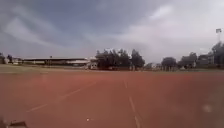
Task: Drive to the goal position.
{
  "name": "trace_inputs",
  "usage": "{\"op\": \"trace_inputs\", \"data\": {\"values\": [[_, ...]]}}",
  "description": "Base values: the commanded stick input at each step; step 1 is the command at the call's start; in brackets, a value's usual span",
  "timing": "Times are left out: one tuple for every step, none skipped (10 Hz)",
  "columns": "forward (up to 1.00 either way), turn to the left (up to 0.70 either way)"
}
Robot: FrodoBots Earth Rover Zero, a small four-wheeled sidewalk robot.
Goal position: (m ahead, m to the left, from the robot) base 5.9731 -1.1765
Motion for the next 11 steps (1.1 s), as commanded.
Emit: {"op": "trace_inputs", "data": {"values": [[0.70,-0.06],[0.70,-0.28],[0.70,-0.35],[0.70,-0.35],[0.70,-0.35],[0.70,-0.35],[0.70,-0.35],[0.70,-0.35],[0.70,-0.35],[0.70,-0.35],[0.70,-0.35]]}}
